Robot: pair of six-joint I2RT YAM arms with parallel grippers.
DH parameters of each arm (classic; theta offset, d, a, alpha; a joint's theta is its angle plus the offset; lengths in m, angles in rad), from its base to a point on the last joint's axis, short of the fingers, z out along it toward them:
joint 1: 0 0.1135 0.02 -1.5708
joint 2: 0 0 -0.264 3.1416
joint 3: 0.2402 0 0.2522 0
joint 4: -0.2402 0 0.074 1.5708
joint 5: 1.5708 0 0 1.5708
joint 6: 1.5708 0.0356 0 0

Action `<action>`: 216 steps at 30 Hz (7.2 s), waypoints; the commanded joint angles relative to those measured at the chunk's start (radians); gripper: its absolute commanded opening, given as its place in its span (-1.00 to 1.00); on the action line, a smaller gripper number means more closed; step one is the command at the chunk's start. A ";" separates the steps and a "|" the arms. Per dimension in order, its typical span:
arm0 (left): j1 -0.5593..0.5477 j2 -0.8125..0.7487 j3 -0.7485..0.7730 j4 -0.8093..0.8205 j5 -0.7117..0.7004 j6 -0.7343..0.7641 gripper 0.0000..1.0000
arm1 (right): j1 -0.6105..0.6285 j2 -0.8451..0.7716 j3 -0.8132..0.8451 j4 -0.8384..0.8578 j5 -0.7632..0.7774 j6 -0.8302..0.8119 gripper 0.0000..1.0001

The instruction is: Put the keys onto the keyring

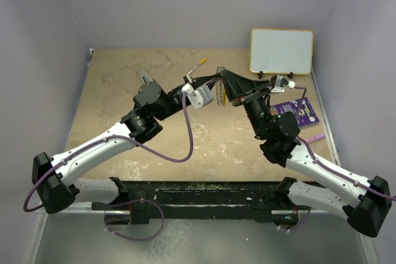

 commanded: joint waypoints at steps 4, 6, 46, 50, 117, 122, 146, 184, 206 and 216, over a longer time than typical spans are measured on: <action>-0.003 -0.025 0.106 -0.144 0.066 0.071 -0.93 | 0.004 -0.046 -0.011 0.026 -0.023 -0.001 -0.23; -0.003 -0.025 0.121 -0.176 0.080 0.078 -0.93 | 0.003 -0.047 -0.010 0.019 -0.024 -0.001 -0.23; -0.002 0.108 0.538 -0.875 0.233 0.277 -0.93 | 0.005 -0.036 0.210 -0.475 0.014 -0.362 -1.00; -0.003 0.105 0.527 -0.852 0.218 0.281 -0.93 | 0.005 -0.048 0.199 -0.468 0.039 -0.323 -1.00; -0.144 -0.004 -0.052 0.309 -0.223 0.521 -0.67 | 0.006 -0.092 0.033 -0.037 0.274 0.274 -1.00; -0.150 -0.006 -0.041 0.285 -0.177 0.496 -0.60 | 0.005 -0.066 0.043 -0.016 0.253 0.269 -1.00; -0.149 0.083 0.027 0.259 -0.216 0.417 -0.48 | 0.007 -0.029 0.062 0.009 0.192 0.263 -1.00; -0.147 0.007 0.048 0.154 -0.178 0.288 -0.49 | 0.008 -0.051 0.073 -0.011 0.168 0.223 -1.00; -0.149 0.030 0.092 0.092 -0.144 0.330 -0.48 | 0.017 -0.034 0.099 -0.004 0.129 0.209 -1.00; -0.148 0.012 0.091 0.109 -0.153 0.349 -0.49 | 0.017 -0.047 0.085 -0.010 0.136 0.206 -1.00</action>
